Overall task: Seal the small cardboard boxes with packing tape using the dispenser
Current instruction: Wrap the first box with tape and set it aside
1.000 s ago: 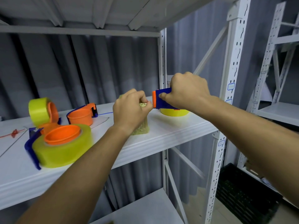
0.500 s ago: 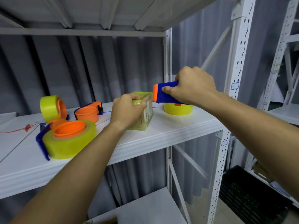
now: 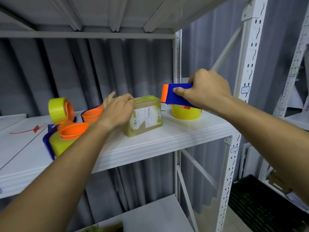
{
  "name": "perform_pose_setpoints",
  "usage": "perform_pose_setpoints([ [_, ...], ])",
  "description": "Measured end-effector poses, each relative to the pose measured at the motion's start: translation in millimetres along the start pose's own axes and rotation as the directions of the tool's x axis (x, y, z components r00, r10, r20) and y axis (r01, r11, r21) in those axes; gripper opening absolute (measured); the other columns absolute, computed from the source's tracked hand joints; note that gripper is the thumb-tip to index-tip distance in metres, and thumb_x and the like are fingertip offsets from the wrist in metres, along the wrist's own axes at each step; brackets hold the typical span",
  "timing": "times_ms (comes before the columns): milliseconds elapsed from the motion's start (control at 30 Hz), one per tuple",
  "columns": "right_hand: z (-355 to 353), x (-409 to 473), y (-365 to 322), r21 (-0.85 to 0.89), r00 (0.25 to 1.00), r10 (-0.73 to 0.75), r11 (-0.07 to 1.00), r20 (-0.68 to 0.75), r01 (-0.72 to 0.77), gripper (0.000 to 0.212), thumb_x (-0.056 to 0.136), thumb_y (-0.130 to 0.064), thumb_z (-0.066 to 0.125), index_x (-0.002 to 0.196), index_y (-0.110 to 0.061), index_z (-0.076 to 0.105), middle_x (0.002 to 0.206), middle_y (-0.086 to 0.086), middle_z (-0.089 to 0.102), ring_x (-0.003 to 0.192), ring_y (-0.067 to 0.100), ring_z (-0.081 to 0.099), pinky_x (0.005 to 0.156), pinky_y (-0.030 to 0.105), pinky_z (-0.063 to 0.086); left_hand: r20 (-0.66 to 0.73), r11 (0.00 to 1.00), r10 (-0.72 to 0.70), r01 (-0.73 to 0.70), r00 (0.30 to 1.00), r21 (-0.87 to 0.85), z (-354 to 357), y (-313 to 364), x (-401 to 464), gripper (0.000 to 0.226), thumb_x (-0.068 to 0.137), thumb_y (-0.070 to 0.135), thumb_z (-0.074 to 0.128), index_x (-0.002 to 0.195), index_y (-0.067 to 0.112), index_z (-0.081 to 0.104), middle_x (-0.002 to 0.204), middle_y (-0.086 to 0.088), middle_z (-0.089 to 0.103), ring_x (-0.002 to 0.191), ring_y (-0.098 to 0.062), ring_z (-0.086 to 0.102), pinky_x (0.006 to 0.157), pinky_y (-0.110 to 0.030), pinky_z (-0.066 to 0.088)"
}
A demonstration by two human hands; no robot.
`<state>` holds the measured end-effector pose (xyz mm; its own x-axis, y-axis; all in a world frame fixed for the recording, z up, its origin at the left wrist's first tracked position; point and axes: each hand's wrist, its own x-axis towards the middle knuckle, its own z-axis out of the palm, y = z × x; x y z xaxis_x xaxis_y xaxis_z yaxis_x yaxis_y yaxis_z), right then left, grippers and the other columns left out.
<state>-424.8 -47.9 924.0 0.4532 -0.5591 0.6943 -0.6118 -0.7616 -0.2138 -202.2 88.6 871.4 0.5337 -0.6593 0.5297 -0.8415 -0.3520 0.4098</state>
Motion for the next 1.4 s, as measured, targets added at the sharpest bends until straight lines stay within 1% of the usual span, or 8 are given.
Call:
perform_pose_setpoints([
  [167, -3, 1, 5, 0.01, 1.0, 0.01, 1.0, 0.015, -0.01, 0.045, 0.084, -0.06, 0.066, 0.074, -0.016, 0.063, 0.06, -0.004, 0.052, 0.057, 0.011, 0.046, 0.049, 0.024, 0.026, -0.164, 0.98, 0.195, -0.186, 0.967, 0.067, -3, 6, -10, 0.059, 0.082, -0.004, 0.042, 0.12, 0.032, 0.069, 0.121, 0.01, 0.067, 0.112, -0.013, 0.033, 0.089, -0.023, 0.012],
  [333, 1, 5, 1, 0.049, 0.999, -0.017, 0.999, 0.052, 0.015, 0.047, 0.084, -0.062, 0.065, 0.073, -0.016, 0.061, 0.062, -0.004, 0.057, 0.059, 0.012, 0.052, 0.049, 0.027, 0.035, 0.075, 0.912, 0.337, -0.345, 0.938, 0.221, 14, 16, -19, 0.056, 0.1, 0.027, 0.046, 0.15, 0.049, 0.035, 0.145, 0.018, 0.043, 0.121, -0.013, 0.027, 0.102, -0.035, 0.016],
  [533, 0, 4, 2, 0.098, 0.998, -0.04, 0.995, 0.043, 0.035, 0.049, 0.084, -0.06, 0.065, 0.064, -0.016, 0.063, 0.056, -0.004, 0.058, 0.057, 0.011, 0.055, 0.048, 0.025, 0.03, 0.046, 0.917, 0.355, -0.357, 0.934, 0.177, 13, 10, -22, 0.034, 0.098, 0.037, 0.056, 0.13, 0.045, 0.048, 0.138, 0.017, 0.044, 0.131, -0.017, 0.029, 0.107, -0.039, 0.02],
  [733, -2, 2, 2, 0.15, 0.995, -0.052, 0.988, 0.082, 0.039, 0.049, 0.085, -0.06, 0.066, 0.064, -0.015, 0.065, 0.058, -0.002, 0.061, 0.059, 0.014, 0.059, 0.049, 0.026, 0.035, 0.042, 0.92, 0.359, -0.361, 0.932, 0.155, 15, 13, -21, 0.057, 0.098, 0.039, 0.058, 0.15, 0.046, 0.037, 0.12, 0.012, 0.041, 0.118, -0.014, 0.031, 0.104, -0.038, 0.025],
  [1067, -23, 7, 7, 0.252, 0.986, -0.097, 0.966, 0.135, 0.061, 0.051, 0.085, -0.059, 0.068, 0.07, -0.01, 0.073, 0.059, 0.003, 0.064, 0.055, 0.013, 0.058, 0.048, 0.025, 0.036, -0.095, 0.902, 0.404, -0.413, 0.91, -0.122, 15, 12, -19, 0.033, 0.089, -0.005, 0.062, 0.108, 0.021, 0.068, 0.12, 0.01, 0.061, 0.115, -0.015, 0.05, 0.105, -0.05, 0.036],
  [1167, -24, 7, 8, 0.239, 0.987, -0.095, 0.969, 0.128, 0.062, 0.054, 0.086, -0.059, 0.068, 0.072, -0.007, 0.073, 0.061, 0.006, 0.065, 0.055, 0.013, 0.057, 0.048, 0.024, 0.034, -0.067, 0.897, 0.387, -0.393, 0.92, -0.205, 13, 9, -15, 0.031, 0.089, -0.01, 0.055, 0.103, 0.015, 0.066, 0.129, 0.01, 0.061, 0.124, -0.012, 0.051, 0.107, -0.036, 0.04],
  [1300, -25, 7, 12, 0.252, 0.99, -0.067, 0.967, 0.123, 0.034, 0.054, 0.085, -0.059, 0.069, 0.074, -0.006, 0.073, 0.063, 0.008, 0.066, 0.055, 0.014, 0.057, 0.047, 0.023, 0.035, 0.001, 0.924, 0.32, -0.312, 0.947, -0.223, 20, 16, -15, 0.018, 0.09, 0.021, 0.068, 0.105, 0.024, 0.058, 0.121, 0.011, 0.06, 0.118, -0.012, 0.054, 0.103, -0.045, 0.044],
  [1400, -25, 8, 14, 0.261, 0.99, -0.05, 0.965, 0.129, 0.015, 0.056, 0.084, -0.059, 0.069, 0.075, -0.005, 0.074, 0.063, 0.01, 0.067, 0.056, 0.018, 0.06, 0.046, 0.023, 0.035, -0.076, 0.951, 0.259, -0.268, 0.963, -0.153, 28, 24, -12, 0.039, 0.079, 0.045, 0.08, 0.097, 0.025, 0.051, 0.108, 0.01, 0.062, 0.105, -0.014, 0.056, 0.09, -0.043, 0.05],
])
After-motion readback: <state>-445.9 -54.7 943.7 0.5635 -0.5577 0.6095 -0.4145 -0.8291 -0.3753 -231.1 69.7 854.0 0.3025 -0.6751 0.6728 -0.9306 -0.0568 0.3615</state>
